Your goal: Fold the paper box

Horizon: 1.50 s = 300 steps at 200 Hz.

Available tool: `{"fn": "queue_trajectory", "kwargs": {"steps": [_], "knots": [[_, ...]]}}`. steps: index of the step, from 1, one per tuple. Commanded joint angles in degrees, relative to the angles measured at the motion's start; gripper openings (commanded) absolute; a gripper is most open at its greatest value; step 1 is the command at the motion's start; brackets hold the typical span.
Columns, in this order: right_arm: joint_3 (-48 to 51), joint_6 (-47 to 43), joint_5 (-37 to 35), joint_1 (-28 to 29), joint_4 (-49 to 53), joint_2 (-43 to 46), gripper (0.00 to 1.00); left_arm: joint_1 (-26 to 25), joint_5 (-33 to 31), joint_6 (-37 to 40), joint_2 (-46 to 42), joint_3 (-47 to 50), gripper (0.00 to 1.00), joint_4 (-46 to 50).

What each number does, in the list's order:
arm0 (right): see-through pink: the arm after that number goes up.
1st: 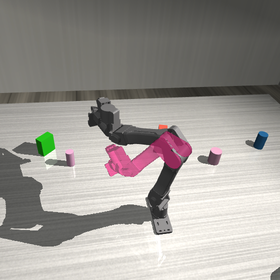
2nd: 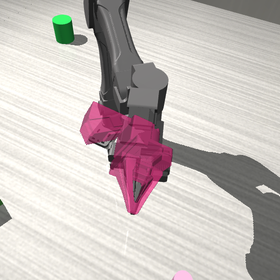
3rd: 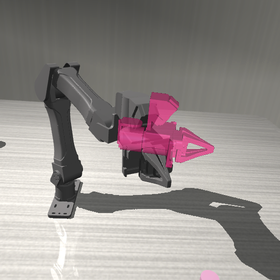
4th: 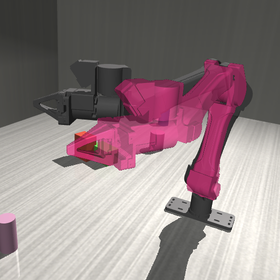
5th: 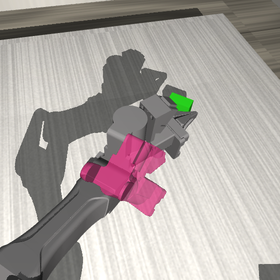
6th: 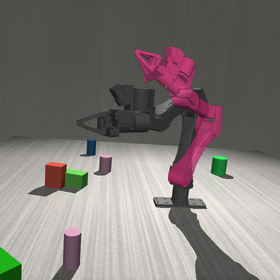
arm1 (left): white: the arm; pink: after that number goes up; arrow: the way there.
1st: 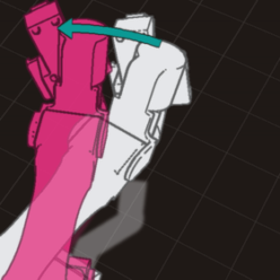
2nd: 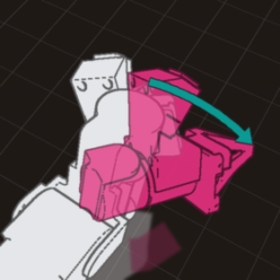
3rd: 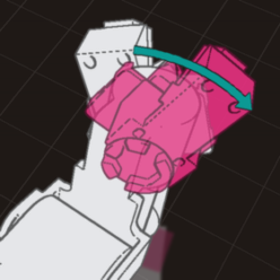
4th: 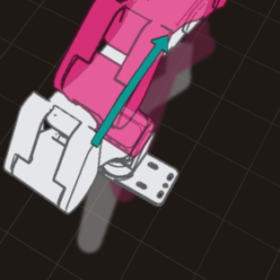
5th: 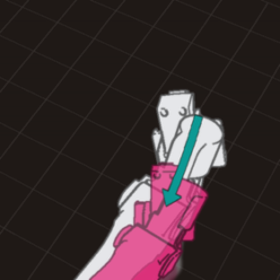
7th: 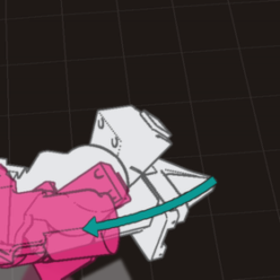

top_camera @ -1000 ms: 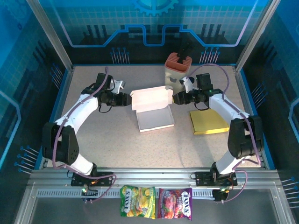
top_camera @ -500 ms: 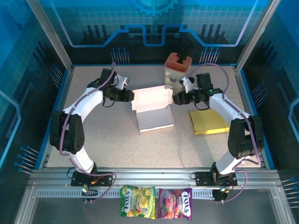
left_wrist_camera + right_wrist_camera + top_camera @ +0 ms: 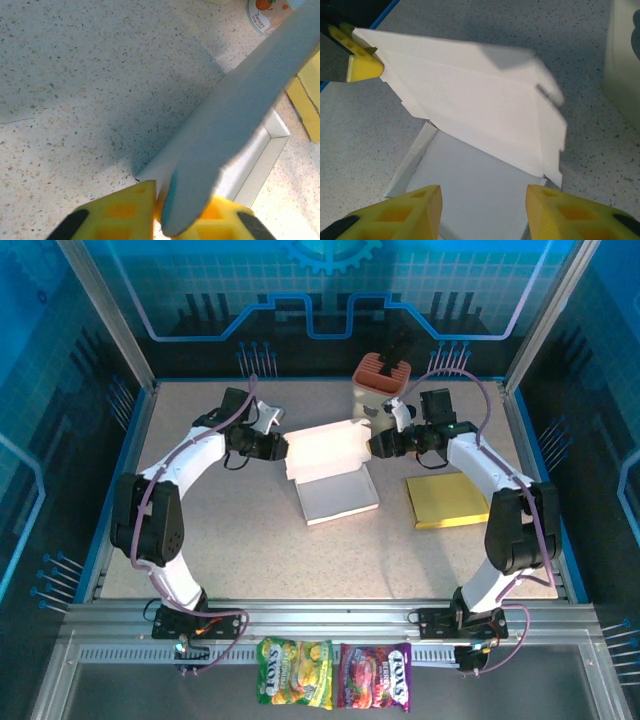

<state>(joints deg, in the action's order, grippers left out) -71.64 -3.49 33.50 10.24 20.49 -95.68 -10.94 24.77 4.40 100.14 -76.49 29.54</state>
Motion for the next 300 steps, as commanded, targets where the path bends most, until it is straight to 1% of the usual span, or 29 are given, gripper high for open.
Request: {"fn": "queue_trajectory", "kwargs": {"steps": [1, 15, 63, 82, 99, 118, 132, 163, 179, 193, 214, 245, 262, 300], "knots": [[-1.32, -1.6, 1.09, -0.9, 1.64, -0.65, 0.48, -0.9, -0.49, 2.8, 0.81, -2.15, 0.06, 1.49], [-1.23, -2.58, 0.45, -0.95, 1.98, -0.41, 0.48, -1.34, -0.88, 3.79, 0.68, -2.54, 0.0, 1.98], [-0.88, -5.0, -0.01, -1.68, 2.49, 0.6, 0.48, -1.54, -1.66, 10.27, -2.73, -1.66, 0.0, 5.81], [0.06, -6.44, 0.75, -1.66, 2.54, 1.73, 0.48, -1.54, 0.48, 13.81, -5.55, 0.07, 0.0, 7.24], [2.13, -8.32, 0.96, -1.94, 1.98, 3.42, 0.49, -1.63, 3.88, 19.06, -8.2, 2.36, 0.0, 8.8], [5.58, -9.52, 3.69, -3.62, -0.31, 5.95, 0.5, -1.63, 5.38, 23.15, -10.55, 4.84, 0.0, 9.15], [7.79, -10.15, 7.44, -5.27, -1.53, 7.18, 0.52, -1.62, 5.24, 24.48, -11.35, 5.51, 0.0, 9.48], [9.56, -14.44, 11.63, -5.86, -1.59, 6.98, 0.55, -1.63, 5.51, 24.95, -11.45, 5.74, 0.0, 9.7], [7.33, -14.97, 13.99, -5.09, -0.73, 4.49, 0.55, -1.63, 5.17, 24.83, -11.04, 5.59, 0.0, 9.68], [4.17, -15.68, 15.41, -4.13, 2.53, 2.06, 0.53, -1.63, 4.57, 24.44, -10.65, 5.3, 0.0, 9.59], [2.28, -16.51, 13.37, -2.85, 5.25, 1.39, 0.51, -1.63, 3.82, 23.86, -10.05, 4.7, 0.0, 9.75], [7.16, -16.31, 11.45, -2.63, 2.62, 5.15, 0.52, -1.65, 3.33, 23.46, -10.0, 4.71, 0.0, 9.5], [8.62, -15.81, 9.48, -2.63, 0.65, 4.89, 0.53, -1.63, 3.09, 23.41, -10.19, 5.03, 0.0, 9.2], [3.05, -15.95, 10.43, -1.47, 2.89, -0.08, 0.49, -1.63, 2.96, 22.89, -10.17, 5.0, 0.0, 9.02]]}}
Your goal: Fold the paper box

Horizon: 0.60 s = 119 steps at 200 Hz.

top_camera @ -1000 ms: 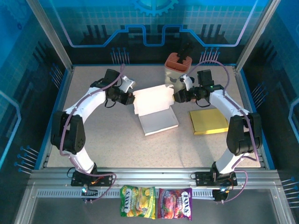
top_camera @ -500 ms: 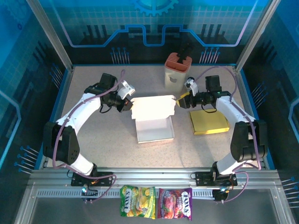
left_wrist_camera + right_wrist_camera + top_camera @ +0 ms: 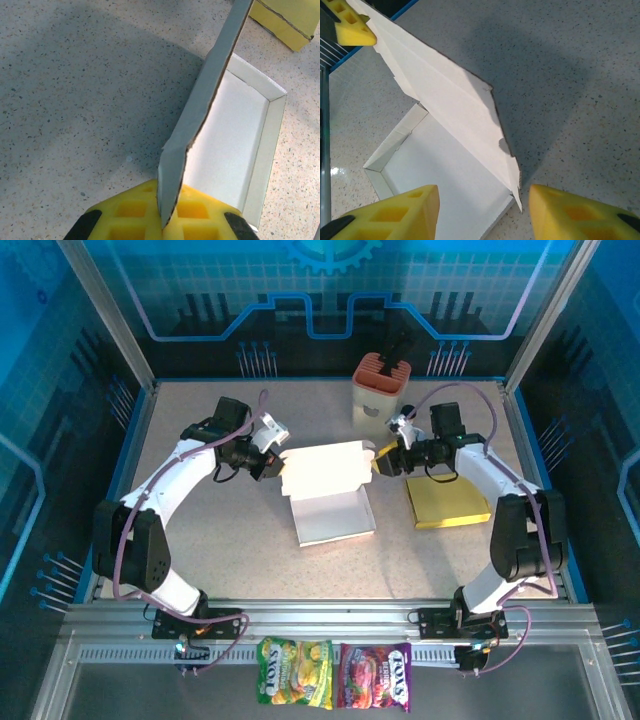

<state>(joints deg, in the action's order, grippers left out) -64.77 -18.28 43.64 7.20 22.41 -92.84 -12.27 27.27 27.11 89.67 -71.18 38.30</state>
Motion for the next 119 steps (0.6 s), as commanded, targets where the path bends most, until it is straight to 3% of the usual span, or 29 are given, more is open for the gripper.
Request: {"fn": "queue_trajectory", "kwargs": {"steps": [1, 119], "knots": [[-3.97, -1.28, 0.34, 1.62, 1.18, -3.03, 0.49, -0.3, 0.49, 0.15, 0.36, -0.34, 0.0, 0.22], [-9.08, -0.81, -2.43, 3.85, 5.1, -7.15, 0.13, -0.3, -0.8, -1.62, 1.39, -1.29, 0.0, -0.35]]}}
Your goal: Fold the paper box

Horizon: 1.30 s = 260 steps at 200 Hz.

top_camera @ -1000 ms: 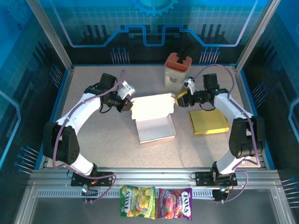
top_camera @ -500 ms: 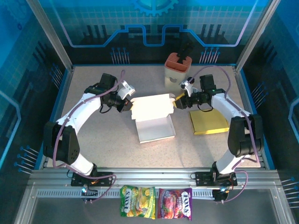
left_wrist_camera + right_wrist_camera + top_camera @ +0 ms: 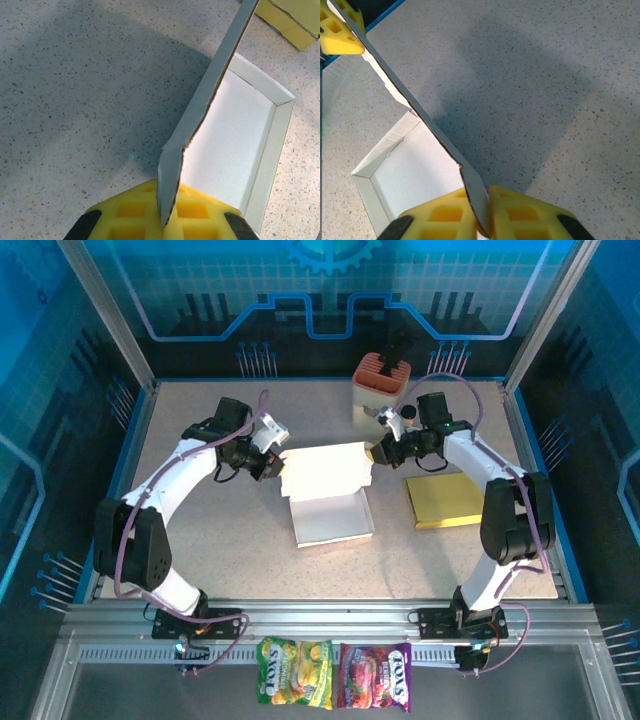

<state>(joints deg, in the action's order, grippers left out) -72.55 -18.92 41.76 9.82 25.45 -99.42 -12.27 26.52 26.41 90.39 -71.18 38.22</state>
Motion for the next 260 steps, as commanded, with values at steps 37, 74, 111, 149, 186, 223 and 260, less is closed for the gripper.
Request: {"fn": "queue_trajectory", "kwargs": {"steps": [37, 74, 111, 149, 186, 223, 260], "knots": [[0.62, 0.12, -1.42, 1.35, 1.47, 0.87, 0.16, -0.3, -0.44, -1.23, 0.84, -1.32, 0.0, -0.42], [1.3, -0.24, -2.35, 1.92, 1.91, 0.97, 0.23, -0.28, -0.51, -1.49, 1.15, -1.67, 0.0, -0.39], [1.41, -0.27, -3.33, 2.17, 2.12, 0.79, 0.2, -0.3, -0.56, -1.49, 1.29, -1.86, 0.0, -0.36], [0.08, -0.7, -4.7, 3.03, 3.22, -0.36, 0.16, -0.38, -0.92, -1.89, 1.37, -1.79, 0.0, -0.57], [0.37, -0.31, -6.57, 3.41, 3.28, 0.44, 0.1, -0.38, -1.67, -2.74, 1.63, -2.16, 0.0, -0.65], [0.29, -0.57, -7.64, 3.44, 5.02, 1.99, 0.12, -0.47, -3.47, -4.28, 2.15, -2.61, 0.0, -0.94], [0.65, -0.1, -9.24, 5.11, 5.43, 1.88, 0.04, -1.24, -4.84, -5.77, 3.25, -3.59, 0.0, -0.97]]}}
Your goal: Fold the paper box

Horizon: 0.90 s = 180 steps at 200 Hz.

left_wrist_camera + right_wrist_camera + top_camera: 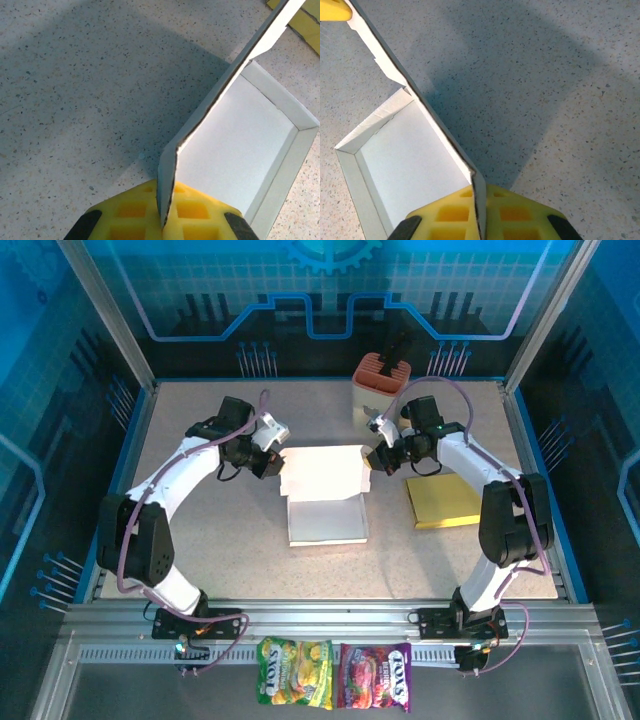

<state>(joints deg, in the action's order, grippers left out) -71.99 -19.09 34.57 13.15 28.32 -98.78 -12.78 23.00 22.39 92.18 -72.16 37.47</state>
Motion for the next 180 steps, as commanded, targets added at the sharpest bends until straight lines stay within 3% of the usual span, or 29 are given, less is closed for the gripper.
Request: {"fn": "queue_trajectory", "kwargs": {"steps": [1, 37, 105, 137, 180], "knots": [[0.04, 0.18, -2.22, 1.83, 2.51, 1.28, 0.04, -0.74, -1.4, -1.83, 1.48, -2.71, 0.0, -0.22], [-1.73, 5.52, -9.76, 4.18, 0.53, 1.53, 0.0, -1.92, -3.88, -9.77, 3.12, -4.54, 0.0, -1.51], [-12.91, 29.91, -33.75, 14.22, -2.7, -0.69, 0.0, -7.53, -17.97, -33.17, 6.28, -10.45, 0.0, -4.41], [-16.51, 37.68, -39.17, 17.79, -4.97, -3.43, 0.0, -7.33, -23.26, -38.83, 8.7, -14.49, 0.0, -5.92], [-14.86, 41.77, -40.53, 19.37, -16.74, -6.54, 0.0, -6.22, -24.34, -44.85, 13.92, -20.05, 0.0, -9.72]]}}
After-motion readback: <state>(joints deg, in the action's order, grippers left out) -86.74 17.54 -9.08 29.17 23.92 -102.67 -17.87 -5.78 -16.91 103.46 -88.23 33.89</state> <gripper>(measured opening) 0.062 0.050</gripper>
